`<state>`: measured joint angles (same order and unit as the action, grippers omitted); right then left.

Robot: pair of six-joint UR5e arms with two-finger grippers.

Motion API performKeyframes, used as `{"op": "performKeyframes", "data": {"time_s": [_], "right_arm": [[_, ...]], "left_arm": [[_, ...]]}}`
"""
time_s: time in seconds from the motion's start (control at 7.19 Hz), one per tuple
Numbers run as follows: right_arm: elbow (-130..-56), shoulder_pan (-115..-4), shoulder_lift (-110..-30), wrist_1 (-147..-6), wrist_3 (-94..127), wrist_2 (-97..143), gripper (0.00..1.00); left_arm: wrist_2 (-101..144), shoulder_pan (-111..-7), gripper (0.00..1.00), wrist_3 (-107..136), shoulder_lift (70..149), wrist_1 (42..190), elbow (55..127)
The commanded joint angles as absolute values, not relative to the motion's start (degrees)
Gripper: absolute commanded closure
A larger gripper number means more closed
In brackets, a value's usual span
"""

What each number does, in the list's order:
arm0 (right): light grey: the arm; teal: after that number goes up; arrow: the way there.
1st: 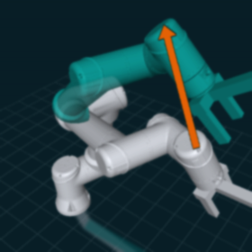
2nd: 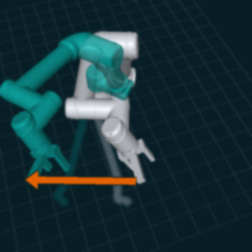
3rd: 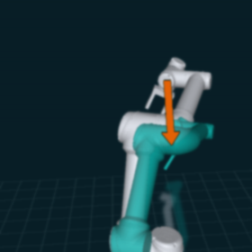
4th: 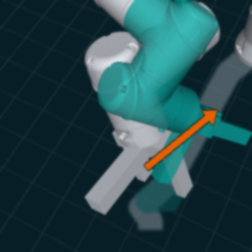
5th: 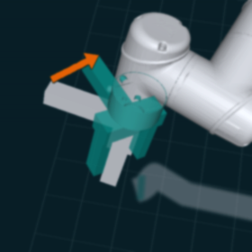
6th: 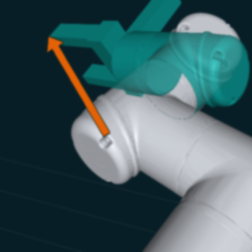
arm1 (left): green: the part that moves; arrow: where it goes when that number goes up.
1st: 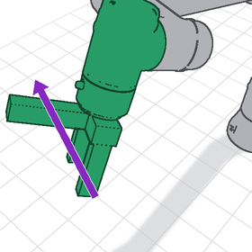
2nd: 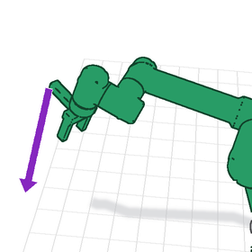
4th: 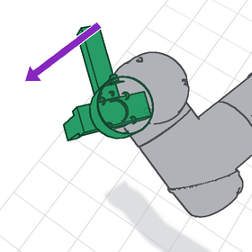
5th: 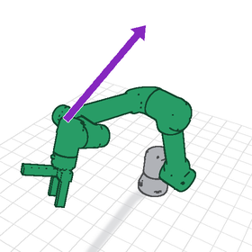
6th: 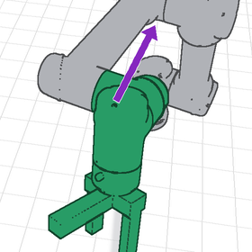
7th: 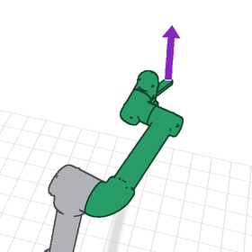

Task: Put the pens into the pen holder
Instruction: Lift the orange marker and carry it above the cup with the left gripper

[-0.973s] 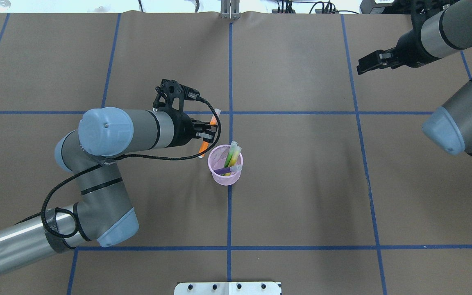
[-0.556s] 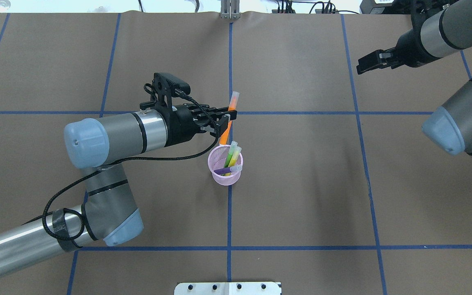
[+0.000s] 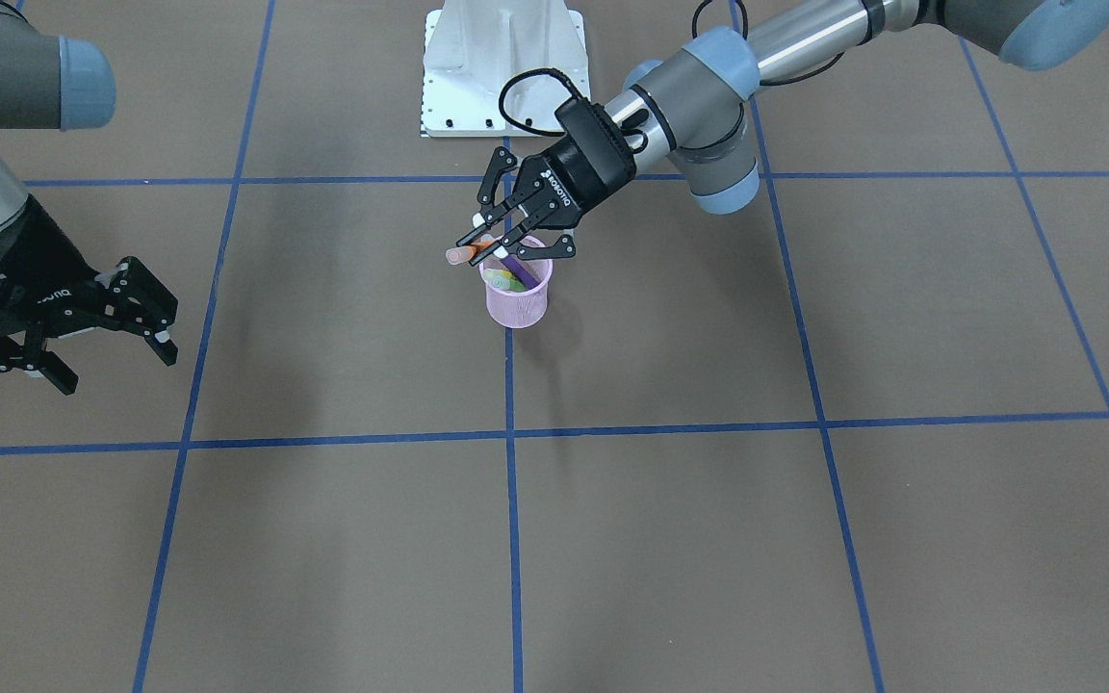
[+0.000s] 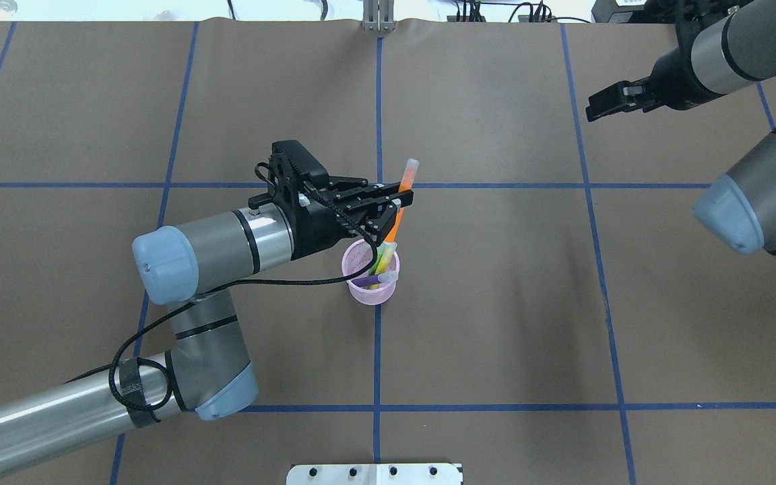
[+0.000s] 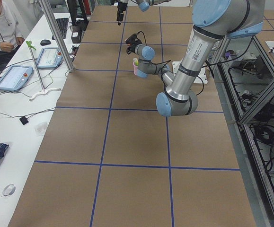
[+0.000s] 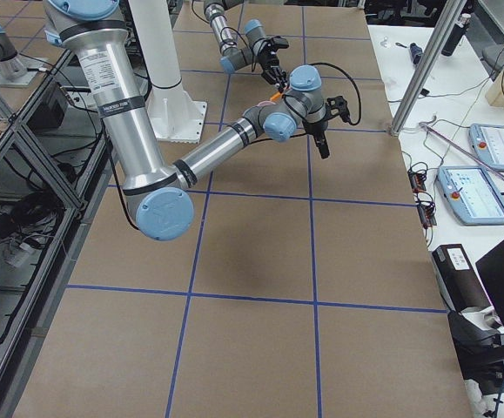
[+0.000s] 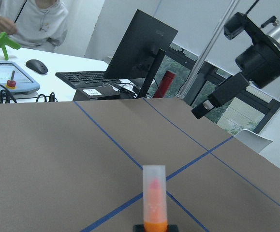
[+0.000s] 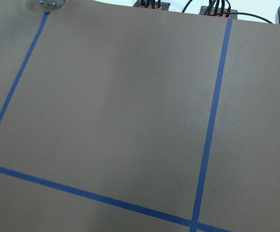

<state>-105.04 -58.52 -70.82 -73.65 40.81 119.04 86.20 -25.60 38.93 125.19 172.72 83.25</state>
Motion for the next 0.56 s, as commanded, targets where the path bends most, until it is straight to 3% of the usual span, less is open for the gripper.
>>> {"op": "performKeyframes", "data": {"time_s": [0.0,0.42], "right_arm": [[-105.0,-58.4,-70.8,-73.7,40.9,119.0,0.01],[-104.9,-58.4,-70.8,-73.7,40.8,119.0,0.01]], "left_arm": [[86.0,-25.0,1.00,31.7,124.6,176.2,81.6],[87.3,-25.0,1.00,29.3,123.5,176.3,81.5]]}}
